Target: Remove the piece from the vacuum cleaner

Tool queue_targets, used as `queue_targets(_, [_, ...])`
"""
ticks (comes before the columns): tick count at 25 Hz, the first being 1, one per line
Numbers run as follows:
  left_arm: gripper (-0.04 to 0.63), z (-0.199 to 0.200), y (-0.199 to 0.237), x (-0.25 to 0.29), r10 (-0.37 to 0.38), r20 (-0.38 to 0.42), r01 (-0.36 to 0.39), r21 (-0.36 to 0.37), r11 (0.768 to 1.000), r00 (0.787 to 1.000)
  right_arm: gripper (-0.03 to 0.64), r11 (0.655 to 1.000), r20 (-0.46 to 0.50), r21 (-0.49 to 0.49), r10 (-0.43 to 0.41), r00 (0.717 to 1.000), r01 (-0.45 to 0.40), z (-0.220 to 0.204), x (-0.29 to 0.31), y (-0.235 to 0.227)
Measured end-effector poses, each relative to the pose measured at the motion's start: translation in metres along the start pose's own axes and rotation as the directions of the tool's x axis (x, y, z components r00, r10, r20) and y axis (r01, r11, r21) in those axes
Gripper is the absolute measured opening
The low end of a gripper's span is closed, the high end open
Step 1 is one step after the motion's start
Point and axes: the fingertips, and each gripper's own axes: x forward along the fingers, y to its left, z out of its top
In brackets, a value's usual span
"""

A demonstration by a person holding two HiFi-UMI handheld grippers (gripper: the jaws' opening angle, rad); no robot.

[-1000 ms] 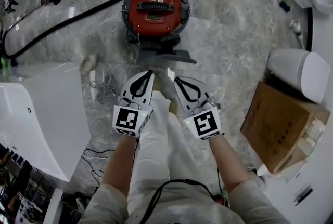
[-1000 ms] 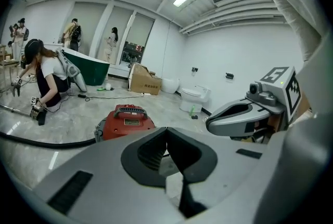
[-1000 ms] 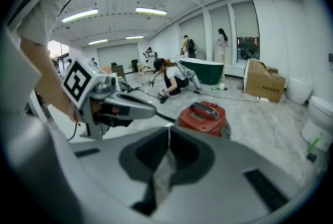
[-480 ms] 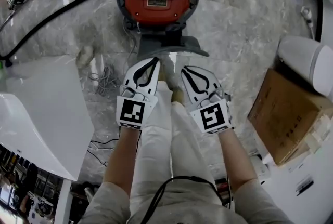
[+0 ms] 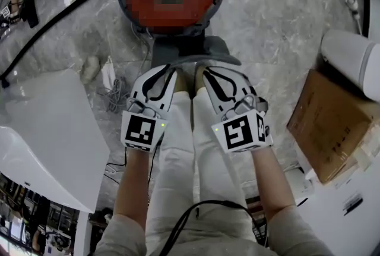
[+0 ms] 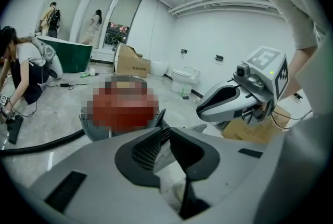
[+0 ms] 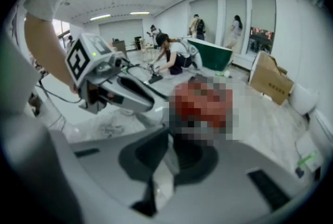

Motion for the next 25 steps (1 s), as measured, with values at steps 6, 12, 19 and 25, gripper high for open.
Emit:
queue_targets(6, [0.152, -0.012, 0.002, 0.013, -0.037, -0.052, 0.038, 0.022, 0.999, 0.998, 0.046, 1.0, -0.03, -0.019, 0.025, 0.999, -0.025, -0.017, 0.009, -0.013])
queue_targets(12, [0.227, -0.024, -0.001, 0.026, -0.08, -0.136, 0.099, 0.135, 0.986, 0.987, 0.102, 0.995, -0.111, -0.075, 0.06, 0.992, -0.069, -0.043, 0.022, -0.019])
queue_targets(19, [0.239, -0.041, -0.011, 0.048, -0.11, -0.239, 0.17, 0.244, 0.955, 0.965, 0.142, 0.975, -0.185, -0.168, 0.113, 0.976, -0.144, -0.063, 0.042, -0.017])
queue_targets(25, [0.239, -0.056, -0.01, 0.064, -0.109, -0.335, 0.218, 0.307, 0.926, 0.936, 0.147, 0.965, -0.187, -0.185, 0.151, 0.971, -0.186, -0.065, 0.06, -0.018])
